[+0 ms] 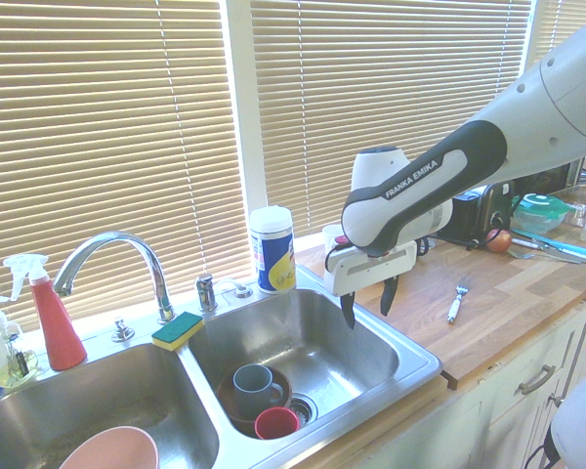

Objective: Put the fork into the sink

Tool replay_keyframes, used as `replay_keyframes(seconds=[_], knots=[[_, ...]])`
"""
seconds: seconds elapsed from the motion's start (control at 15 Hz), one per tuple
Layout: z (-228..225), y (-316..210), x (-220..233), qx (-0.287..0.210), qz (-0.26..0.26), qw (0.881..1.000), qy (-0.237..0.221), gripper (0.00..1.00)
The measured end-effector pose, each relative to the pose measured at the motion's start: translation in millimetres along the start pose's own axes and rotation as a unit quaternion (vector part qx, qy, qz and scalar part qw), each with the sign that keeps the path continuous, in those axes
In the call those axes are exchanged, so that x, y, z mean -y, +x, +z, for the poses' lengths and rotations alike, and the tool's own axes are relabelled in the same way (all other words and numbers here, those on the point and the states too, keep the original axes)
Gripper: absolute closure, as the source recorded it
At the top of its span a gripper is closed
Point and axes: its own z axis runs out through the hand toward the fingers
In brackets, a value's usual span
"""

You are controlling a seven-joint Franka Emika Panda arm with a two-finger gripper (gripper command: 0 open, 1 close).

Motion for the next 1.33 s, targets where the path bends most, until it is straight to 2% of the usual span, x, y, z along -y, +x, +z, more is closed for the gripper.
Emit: replay_keyframes(seconds=[0.2,0.53,0.67,0.87,1.33], knots=[[-0.3,1.7,0.5,-0.002,0.014,1.000,0.001,0.00],[-22.9,46.1,-14.9,-0.027,0.158,0.987,0.007,0.00],[-25.1,72.8,-43.3,-0.046,0.214,0.976,-0.002,0.00],[-15.9,109.3,-93.7,-0.064,0.298,0.952,-0.028,0.00],[24.5,137.1,-152.8,-0.050,0.373,0.926,-0.023,0.00]])
